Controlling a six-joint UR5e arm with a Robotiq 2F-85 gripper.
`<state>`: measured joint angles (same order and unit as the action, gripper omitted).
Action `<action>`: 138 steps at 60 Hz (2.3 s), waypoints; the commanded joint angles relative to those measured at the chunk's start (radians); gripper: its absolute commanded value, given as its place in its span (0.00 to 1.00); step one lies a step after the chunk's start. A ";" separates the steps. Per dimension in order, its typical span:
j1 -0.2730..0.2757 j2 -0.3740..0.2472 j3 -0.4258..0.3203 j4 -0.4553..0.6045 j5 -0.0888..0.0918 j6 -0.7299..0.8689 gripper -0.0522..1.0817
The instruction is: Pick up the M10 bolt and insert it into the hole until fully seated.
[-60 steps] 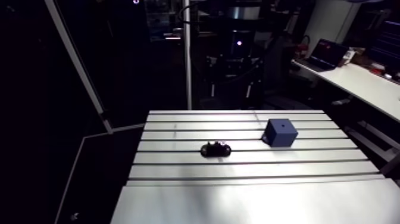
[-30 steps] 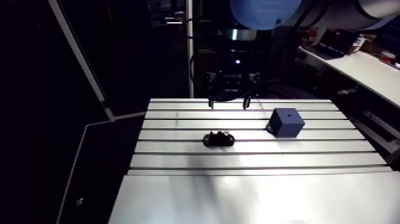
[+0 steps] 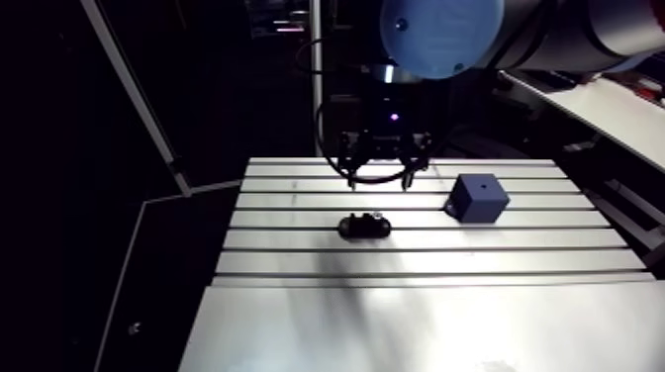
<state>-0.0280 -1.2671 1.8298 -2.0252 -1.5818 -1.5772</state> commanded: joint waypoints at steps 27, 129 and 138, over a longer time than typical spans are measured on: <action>-0.001 -0.041 0.116 -0.179 0.000 -0.073 0.10; -0.015 -0.082 0.328 -0.556 0.042 -0.177 0.44; -0.016 -0.088 0.333 -0.556 0.042 -0.178 0.45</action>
<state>-0.0429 -1.3495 2.1569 -2.5804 -1.5393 -1.7517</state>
